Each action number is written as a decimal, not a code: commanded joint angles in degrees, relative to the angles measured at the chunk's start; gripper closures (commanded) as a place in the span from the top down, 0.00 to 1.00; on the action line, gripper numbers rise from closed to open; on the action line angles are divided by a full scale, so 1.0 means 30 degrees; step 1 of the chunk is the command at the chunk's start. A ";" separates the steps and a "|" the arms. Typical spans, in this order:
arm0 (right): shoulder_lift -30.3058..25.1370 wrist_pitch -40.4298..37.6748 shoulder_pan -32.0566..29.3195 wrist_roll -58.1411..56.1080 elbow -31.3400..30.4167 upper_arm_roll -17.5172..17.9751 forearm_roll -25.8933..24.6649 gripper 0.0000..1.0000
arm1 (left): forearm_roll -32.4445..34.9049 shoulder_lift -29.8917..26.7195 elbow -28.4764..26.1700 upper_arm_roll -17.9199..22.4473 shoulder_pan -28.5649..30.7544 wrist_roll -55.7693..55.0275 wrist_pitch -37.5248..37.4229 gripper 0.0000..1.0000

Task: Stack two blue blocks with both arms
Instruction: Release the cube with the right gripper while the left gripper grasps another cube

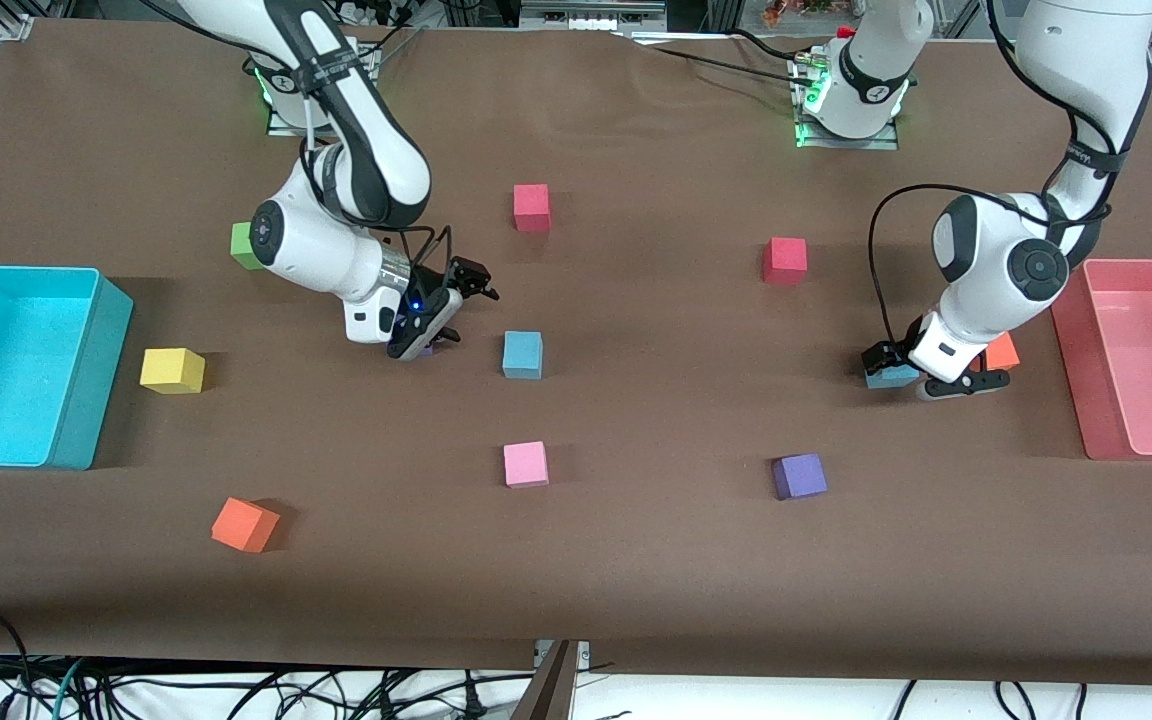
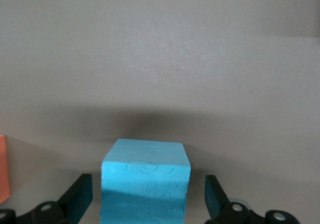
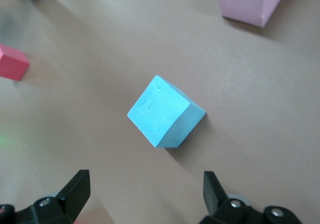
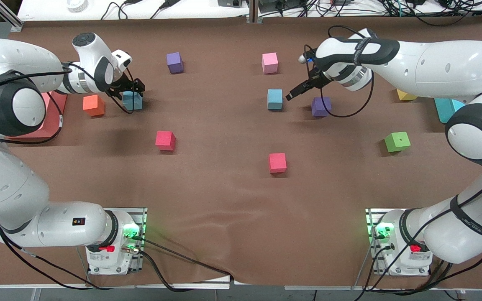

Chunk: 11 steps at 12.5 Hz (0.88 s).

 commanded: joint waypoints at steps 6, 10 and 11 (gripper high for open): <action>0.1343 0.1436 -0.0122 -1.5656 -0.1124 0.0066 1.0381 1.00 | -0.0418 -0.2595 0.0362 -0.0051 -0.0165 -0.0254 -0.3404 0.00; 0.2634 0.1616 0.0053 -2.1134 -0.0597 0.0154 1.5218 1.00 | -0.0534 -0.5067 0.3397 -0.0662 -0.2473 -0.2410 -0.8700 0.00; 0.2605 0.1587 0.0112 -2.1170 -0.0597 0.0154 1.5317 1.00 | -0.0710 -0.5039 0.4686 -0.0870 -0.3292 -0.4311 -1.0371 0.00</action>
